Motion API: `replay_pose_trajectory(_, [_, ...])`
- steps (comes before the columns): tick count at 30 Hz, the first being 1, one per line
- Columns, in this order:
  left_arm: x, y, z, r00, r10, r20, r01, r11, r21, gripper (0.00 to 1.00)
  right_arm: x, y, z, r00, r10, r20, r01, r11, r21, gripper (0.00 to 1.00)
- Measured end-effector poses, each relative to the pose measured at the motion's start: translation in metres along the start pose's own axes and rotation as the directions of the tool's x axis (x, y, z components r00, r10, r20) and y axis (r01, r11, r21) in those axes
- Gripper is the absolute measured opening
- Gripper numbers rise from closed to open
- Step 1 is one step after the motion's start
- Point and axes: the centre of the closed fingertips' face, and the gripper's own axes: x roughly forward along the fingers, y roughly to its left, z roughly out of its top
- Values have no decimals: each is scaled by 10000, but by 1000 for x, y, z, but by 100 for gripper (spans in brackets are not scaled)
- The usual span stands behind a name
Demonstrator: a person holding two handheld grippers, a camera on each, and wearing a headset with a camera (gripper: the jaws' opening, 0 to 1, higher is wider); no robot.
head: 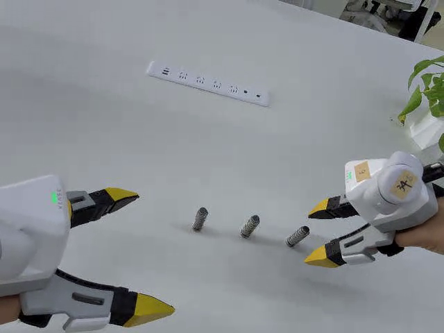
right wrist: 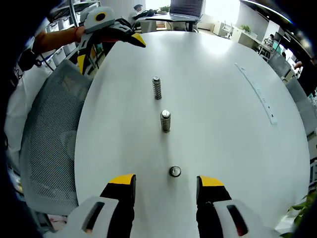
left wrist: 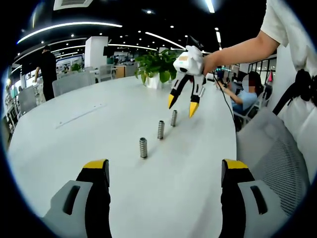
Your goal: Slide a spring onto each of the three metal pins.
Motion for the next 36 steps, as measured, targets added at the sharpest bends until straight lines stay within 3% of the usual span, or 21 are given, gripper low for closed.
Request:
replay_pose_trajectory(4, [0, 0, -3, 9998, -31, -206, 34, 9999, 160, 96, -8, 7, -2, 9982, -265, 535, 245, 9990, 382, 52])
replay_pose_trajectory(8, [0, -2, -6, 9994, -84, -334, 90, 9998, 172, 98, -16, 16, -6, 9909, -655, 1175, 544, 9940, 948, 57])
replay_pose_trajectory(12, [-1, -2, -7, 9992, -56, -400, 65, 9997, 225, 99, -23, 27, -13, 9744, -1117, 1951, 796, 9830, 1653, 64])
replay_pose_trajectory(18, [-4, -1, -12, 9977, -59, -681, 89, 9990, 437, 99, -27, 43, -33, 9517, -1754, 2522, 1107, 9617, 2509, 77])
replay_pose_trajectory(24, [-6, 0, -21, 9949, -23, -1009, 90, 9978, 659, 99, -29, 57, -48, 9196, -2307, 3179, 1263, 9401, 3168, 86])
replay_pose_trajectory(27, [-5, -1, -24, 9936, -20, -1126, 98, 9975, 694, 99, -29, 62, -49, 8910, -2629, 3701, 1191, 9221, 3683, 91])
replay_pose_trajectory(29, [-5, -2, -25, 9935, -12, -1137, 92, 9975, 696, 99, -29, 64, -50, 8807, -2752, 3854, 1163, 9146, 3873, 94])
replay_pose_trajectory(32, [-4, -1, -27, 9935, 20, -1138, 43, 9984, 555, 99, -29, 66, -53, 8575, -3043, 4149, 1185, 9015, 4163, 98])
replay_pose_trajectory(36, [-5, 0, -29, 9938, 105, -1104, -63, 9992, 389, 99, -30, 67, -58, 8424, -3248, 4299, 1213, 8917, 4361, 99])
